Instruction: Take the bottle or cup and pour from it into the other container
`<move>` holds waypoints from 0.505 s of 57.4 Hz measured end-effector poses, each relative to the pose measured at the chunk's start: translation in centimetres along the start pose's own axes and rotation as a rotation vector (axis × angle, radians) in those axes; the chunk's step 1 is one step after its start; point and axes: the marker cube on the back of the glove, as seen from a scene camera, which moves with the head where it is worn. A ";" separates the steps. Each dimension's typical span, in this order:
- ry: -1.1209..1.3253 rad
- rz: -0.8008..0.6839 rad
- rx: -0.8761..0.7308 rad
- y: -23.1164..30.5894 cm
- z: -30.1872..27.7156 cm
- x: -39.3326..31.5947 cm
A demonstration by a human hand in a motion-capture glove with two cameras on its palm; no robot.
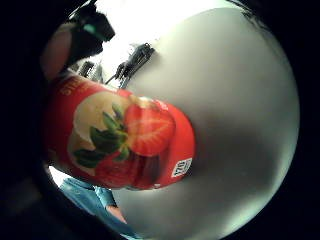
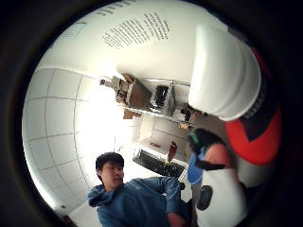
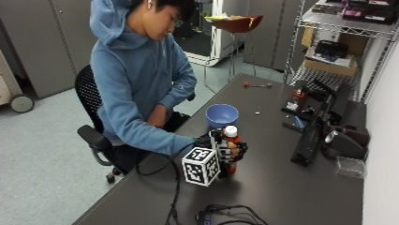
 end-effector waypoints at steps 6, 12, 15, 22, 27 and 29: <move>-0.017 0.010 0.035 -0.1 0.4 -0.2; -0.013 0.024 0.024 -0.3 0.9 -0.4; 0.001 0.024 0.004 -0.4 1.2 -0.7; 0.078 -0.007 -0.107 -0.3 2.5 -2.6; 0.233 -0.062 -0.201 -0.4 3.7 -4.3; 0.331 -0.098 -0.244 -0.8 4.1 -5.3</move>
